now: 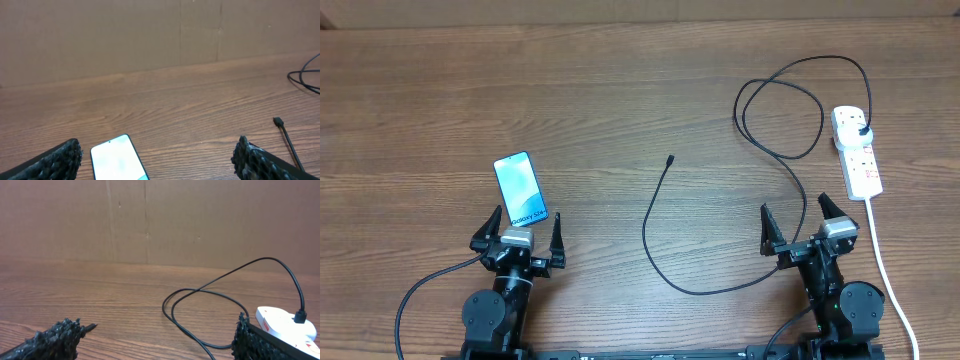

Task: Plug charger to phone and switch on socket

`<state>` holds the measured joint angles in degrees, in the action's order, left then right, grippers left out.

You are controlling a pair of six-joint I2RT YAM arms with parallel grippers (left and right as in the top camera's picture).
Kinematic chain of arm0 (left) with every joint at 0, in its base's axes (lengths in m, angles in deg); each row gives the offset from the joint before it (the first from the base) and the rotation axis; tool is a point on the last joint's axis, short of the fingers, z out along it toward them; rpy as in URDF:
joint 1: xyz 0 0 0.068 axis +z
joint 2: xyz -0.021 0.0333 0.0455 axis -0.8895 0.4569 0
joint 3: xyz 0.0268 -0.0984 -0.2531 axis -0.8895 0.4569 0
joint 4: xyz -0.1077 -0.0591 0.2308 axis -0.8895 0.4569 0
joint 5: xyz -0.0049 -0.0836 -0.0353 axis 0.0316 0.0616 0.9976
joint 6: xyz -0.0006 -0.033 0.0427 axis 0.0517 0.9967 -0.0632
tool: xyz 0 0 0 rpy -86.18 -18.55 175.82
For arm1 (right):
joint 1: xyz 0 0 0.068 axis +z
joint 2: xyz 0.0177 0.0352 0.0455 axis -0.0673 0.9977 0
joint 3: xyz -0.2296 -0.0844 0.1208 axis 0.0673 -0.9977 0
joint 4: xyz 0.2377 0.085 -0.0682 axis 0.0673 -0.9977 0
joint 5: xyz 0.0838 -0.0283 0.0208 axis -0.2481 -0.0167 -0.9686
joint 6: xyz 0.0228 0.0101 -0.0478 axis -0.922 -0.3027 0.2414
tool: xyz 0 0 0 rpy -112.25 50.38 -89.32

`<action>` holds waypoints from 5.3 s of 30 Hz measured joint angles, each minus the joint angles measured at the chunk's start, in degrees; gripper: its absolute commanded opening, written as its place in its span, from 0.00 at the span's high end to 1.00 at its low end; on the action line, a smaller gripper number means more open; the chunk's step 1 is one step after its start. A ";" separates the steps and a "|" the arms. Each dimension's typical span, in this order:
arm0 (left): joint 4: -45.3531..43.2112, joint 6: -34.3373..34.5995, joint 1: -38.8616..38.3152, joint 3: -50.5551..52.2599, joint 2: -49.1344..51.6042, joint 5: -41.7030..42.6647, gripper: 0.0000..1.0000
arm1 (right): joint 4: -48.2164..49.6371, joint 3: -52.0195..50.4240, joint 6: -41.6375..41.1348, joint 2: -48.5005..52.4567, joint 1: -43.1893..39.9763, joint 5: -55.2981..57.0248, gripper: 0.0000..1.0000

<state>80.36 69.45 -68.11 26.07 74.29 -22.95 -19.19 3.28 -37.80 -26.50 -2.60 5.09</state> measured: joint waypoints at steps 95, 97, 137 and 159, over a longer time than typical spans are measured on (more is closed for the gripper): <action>-0.04 0.00 0.00 0.00 0.00 0.00 0.00 | 0.02 0.00 0.02 0.00 0.02 0.02 0.00; -0.04 0.00 0.00 0.00 0.00 0.00 0.00 | 0.00 0.00 0.02 0.00 0.02 0.00 0.00; 17.40 0.02 0.00 -32.20 25.49 5.05 0.00 | 0.00 0.00 0.00 0.00 0.00 0.00 0.00; 54.90 0.09 0.00 -78.84 64.52 15.61 0.00 | 0.00 0.00 0.02 0.00 0.02 0.02 0.00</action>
<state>135.27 69.53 -68.11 -52.77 138.81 -7.35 -19.19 3.28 -37.78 -26.50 -2.58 5.11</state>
